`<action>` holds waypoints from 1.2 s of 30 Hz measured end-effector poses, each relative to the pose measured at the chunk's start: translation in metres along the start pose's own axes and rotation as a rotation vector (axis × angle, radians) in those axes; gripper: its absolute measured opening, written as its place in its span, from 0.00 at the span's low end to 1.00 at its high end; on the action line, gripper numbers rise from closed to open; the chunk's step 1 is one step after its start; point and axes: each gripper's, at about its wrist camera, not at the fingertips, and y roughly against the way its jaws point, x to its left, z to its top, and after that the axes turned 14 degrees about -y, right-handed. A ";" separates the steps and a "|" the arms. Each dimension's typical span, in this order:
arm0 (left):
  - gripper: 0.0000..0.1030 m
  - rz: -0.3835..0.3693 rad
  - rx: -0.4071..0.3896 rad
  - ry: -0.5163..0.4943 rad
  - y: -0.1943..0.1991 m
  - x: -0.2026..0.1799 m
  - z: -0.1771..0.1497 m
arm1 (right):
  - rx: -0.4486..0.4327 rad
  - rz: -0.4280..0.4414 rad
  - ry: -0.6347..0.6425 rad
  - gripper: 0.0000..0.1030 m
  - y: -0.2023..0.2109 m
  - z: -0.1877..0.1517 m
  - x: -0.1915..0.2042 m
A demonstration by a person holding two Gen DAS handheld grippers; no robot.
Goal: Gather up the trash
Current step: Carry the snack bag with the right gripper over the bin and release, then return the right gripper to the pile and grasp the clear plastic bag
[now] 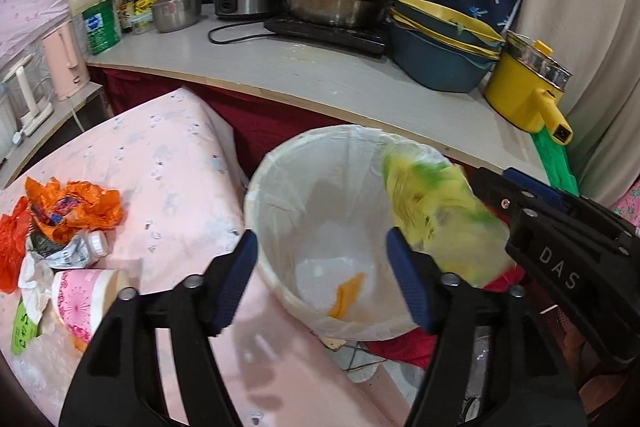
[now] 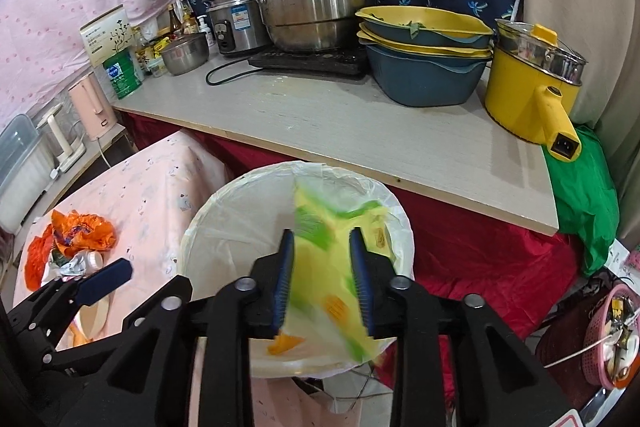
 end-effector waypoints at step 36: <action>0.75 0.354 0.050 0.277 0.146 0.158 -0.134 | 0.030 0.255 0.260 0.54 0.094 -0.091 0.169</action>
